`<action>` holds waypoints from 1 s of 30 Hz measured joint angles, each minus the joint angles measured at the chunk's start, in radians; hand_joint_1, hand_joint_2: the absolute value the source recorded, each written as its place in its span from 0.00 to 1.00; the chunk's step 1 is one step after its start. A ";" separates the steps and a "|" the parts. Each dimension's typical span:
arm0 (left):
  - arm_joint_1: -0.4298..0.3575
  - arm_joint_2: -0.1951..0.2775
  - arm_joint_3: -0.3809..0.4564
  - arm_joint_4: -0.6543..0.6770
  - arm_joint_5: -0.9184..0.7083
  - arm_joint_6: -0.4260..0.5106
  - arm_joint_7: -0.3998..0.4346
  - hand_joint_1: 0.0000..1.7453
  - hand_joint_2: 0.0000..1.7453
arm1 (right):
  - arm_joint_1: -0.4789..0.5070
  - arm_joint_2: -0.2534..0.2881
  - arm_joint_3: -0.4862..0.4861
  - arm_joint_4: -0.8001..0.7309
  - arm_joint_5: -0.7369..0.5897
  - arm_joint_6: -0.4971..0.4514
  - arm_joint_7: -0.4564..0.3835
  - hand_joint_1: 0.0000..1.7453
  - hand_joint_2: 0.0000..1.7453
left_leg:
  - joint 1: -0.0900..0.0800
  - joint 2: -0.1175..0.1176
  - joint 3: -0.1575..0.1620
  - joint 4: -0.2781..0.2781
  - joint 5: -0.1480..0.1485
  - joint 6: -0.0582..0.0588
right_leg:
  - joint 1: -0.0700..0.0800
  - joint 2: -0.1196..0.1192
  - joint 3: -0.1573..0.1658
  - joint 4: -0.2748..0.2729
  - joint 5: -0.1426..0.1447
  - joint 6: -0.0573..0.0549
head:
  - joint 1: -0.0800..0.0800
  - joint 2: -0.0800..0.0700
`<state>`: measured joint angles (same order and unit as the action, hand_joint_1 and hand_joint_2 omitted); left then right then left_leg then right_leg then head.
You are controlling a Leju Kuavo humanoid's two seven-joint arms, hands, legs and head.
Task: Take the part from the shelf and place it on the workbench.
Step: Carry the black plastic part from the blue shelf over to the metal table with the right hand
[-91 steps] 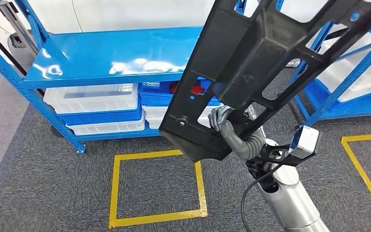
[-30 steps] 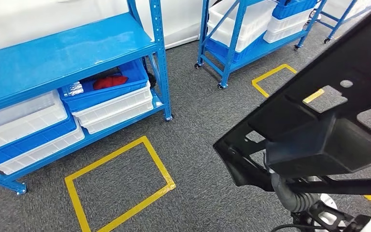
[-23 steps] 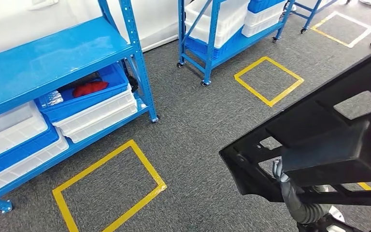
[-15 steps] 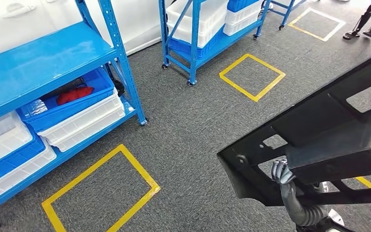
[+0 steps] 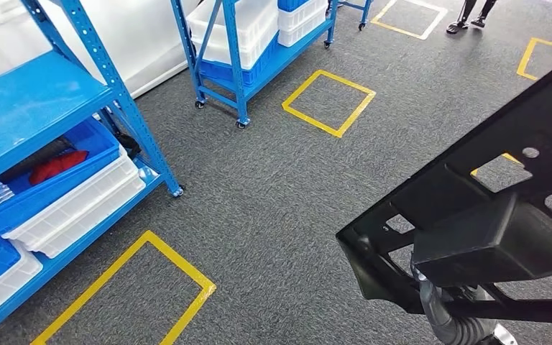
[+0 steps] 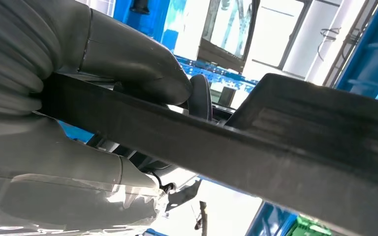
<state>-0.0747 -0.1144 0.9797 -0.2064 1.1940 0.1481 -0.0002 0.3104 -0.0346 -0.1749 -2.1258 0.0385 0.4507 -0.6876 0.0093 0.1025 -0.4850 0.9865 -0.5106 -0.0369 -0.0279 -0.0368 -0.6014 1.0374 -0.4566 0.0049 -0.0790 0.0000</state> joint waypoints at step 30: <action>-0.005 0.037 -0.012 -0.003 0.000 0.024 -0.071 0.00 1.00 | -0.014 0.046 0.018 -0.008 0.025 -0.027 0.004 0.97 1.00 | -0.013 0.008 -0.018 0.005 0.007 0.015 | 0.014 -0.002 0.004 0.000 -0.007 -0.009 | 0.000 0.000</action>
<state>-0.0796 -0.0779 0.9680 -0.2092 1.1941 0.1719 -0.0709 0.2963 0.0110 -0.1573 -2.1341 0.0635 0.4241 -0.6836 -0.0037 0.1101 -0.5034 0.9920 -0.5038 -0.0220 -0.0135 -0.0386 -0.5970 1.0374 -0.4641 -0.0043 -0.0790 0.0000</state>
